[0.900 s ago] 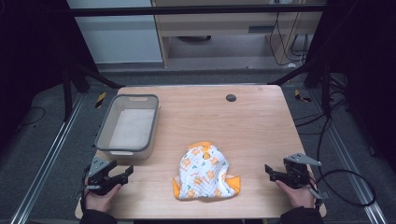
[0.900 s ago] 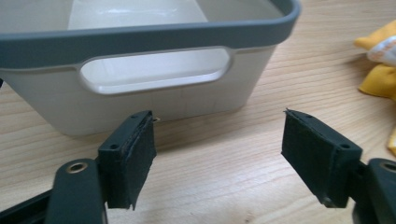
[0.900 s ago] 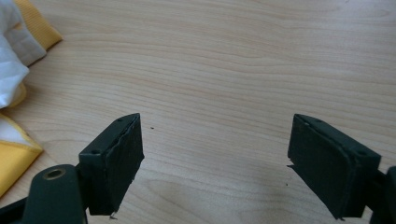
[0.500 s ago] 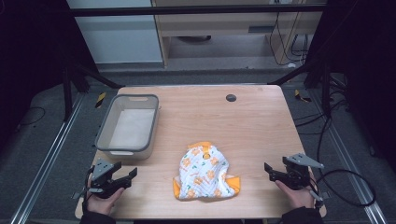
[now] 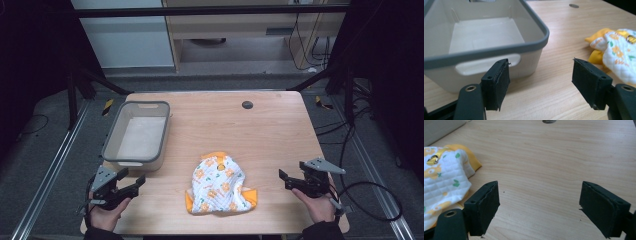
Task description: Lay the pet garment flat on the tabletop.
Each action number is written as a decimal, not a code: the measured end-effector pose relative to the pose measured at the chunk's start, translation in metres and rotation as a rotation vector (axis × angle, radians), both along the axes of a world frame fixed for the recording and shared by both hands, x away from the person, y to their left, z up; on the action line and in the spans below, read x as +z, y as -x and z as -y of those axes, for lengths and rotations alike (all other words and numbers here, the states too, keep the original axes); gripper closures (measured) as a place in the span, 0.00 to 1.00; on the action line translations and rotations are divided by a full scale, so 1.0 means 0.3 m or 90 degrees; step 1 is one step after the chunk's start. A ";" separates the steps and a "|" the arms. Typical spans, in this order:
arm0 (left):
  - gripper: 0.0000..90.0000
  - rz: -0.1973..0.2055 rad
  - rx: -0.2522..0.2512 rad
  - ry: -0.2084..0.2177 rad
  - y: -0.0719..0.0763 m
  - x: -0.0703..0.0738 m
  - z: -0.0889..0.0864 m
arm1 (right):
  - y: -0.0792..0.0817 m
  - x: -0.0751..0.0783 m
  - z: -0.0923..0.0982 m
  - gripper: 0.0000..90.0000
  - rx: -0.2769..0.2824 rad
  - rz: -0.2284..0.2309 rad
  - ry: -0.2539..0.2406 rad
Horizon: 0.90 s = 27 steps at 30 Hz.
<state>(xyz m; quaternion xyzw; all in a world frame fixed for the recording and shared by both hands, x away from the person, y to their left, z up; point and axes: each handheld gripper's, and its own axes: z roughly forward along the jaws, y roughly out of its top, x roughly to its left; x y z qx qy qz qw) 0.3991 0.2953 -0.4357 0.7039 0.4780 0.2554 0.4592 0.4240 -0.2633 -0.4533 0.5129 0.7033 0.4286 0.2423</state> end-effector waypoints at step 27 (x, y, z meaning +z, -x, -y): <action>0.32 0.034 -0.096 0.003 -0.129 0.135 0.266 | -0.122 0.181 -0.158 0.26 0.056 0.057 -0.007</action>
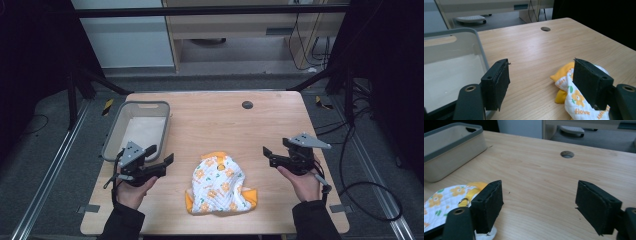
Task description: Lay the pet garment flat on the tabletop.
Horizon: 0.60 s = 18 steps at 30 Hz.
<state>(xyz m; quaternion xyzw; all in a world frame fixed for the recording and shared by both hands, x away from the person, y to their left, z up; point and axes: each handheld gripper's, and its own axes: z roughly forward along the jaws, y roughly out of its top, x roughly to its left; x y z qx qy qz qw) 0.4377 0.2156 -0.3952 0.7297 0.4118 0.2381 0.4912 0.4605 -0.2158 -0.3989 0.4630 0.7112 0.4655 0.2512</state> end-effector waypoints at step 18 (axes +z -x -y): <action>0.34 -0.077 -0.063 -0.080 -0.016 -0.151 0.120 | -0.010 -0.136 -0.151 0.40 0.123 -0.077 0.038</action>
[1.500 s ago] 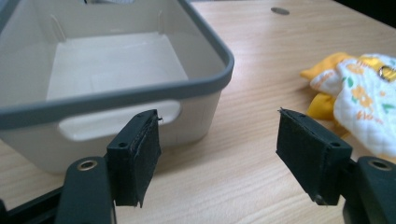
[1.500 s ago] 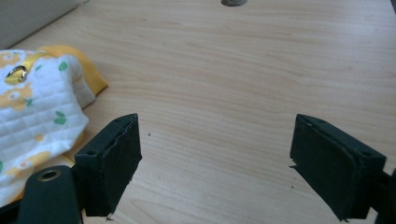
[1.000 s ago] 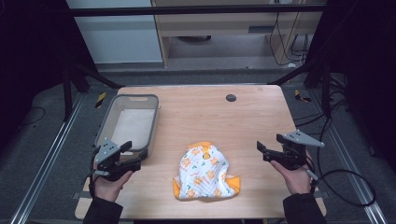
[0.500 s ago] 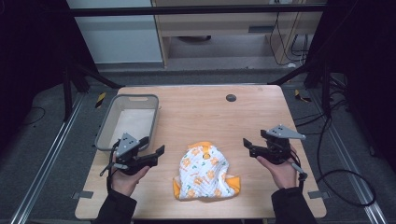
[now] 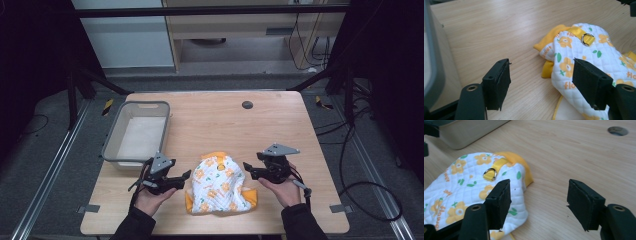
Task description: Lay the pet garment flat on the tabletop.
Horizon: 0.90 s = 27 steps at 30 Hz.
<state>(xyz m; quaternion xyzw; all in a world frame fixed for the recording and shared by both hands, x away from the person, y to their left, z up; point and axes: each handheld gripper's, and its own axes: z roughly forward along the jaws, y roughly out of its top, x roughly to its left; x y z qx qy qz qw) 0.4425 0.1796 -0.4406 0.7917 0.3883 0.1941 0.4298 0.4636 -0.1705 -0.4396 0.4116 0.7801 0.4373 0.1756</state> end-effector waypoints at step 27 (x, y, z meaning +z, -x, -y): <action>0.85 -0.141 -0.072 0.000 -0.047 -0.115 0.090 | -0.020 -0.107 -0.100 0.77 0.111 -0.080 0.009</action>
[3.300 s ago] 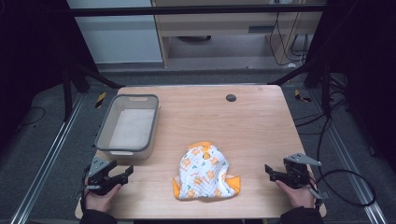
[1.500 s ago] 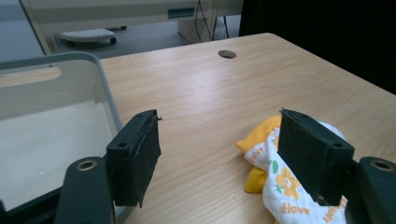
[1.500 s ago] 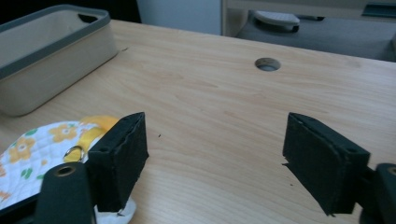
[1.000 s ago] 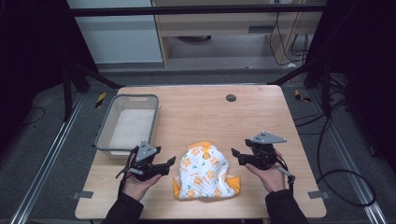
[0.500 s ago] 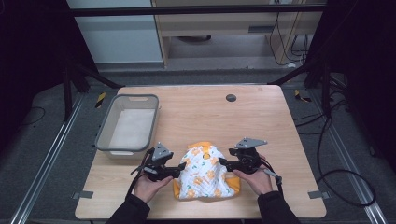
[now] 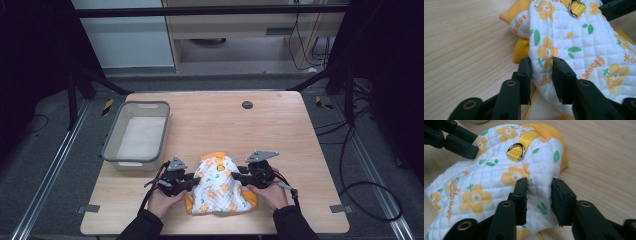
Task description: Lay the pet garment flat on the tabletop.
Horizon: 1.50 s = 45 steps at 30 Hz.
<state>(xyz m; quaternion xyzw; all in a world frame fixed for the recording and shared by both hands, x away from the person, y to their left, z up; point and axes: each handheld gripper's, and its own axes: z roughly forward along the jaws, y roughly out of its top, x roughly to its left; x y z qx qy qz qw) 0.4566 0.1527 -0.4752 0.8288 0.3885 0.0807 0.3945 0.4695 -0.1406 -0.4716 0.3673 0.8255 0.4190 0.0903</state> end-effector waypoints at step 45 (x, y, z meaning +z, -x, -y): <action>0.46 0.225 0.171 0.037 -0.113 0.302 -0.057 | -0.092 0.246 0.020 0.75 -0.198 0.248 0.004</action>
